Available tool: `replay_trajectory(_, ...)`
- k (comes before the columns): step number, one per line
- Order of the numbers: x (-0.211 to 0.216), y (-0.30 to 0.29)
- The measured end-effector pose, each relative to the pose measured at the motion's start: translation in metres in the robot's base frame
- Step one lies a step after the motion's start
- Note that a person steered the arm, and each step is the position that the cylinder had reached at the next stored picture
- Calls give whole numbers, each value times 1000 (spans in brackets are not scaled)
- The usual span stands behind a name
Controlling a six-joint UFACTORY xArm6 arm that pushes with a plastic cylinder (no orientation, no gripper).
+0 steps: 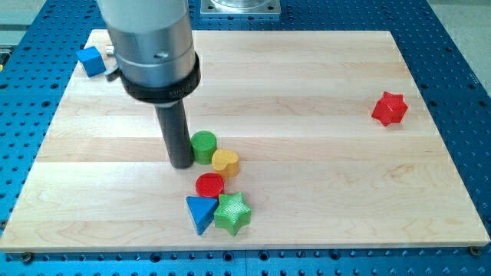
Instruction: Keep cube on left to green circle
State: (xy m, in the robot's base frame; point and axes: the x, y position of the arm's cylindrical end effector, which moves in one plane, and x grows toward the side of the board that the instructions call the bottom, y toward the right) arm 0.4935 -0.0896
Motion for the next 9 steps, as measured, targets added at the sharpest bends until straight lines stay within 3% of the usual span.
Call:
replay_trajectory(1,-39,15)
replay_trajectory(3,4,43)
replay_trajectory(4,0,43)
replay_trajectory(5,-23,-23)
replay_trajectory(6,-69,-142)
replay_trajectory(7,-105,-214)
replay_trajectory(9,-193,-215)
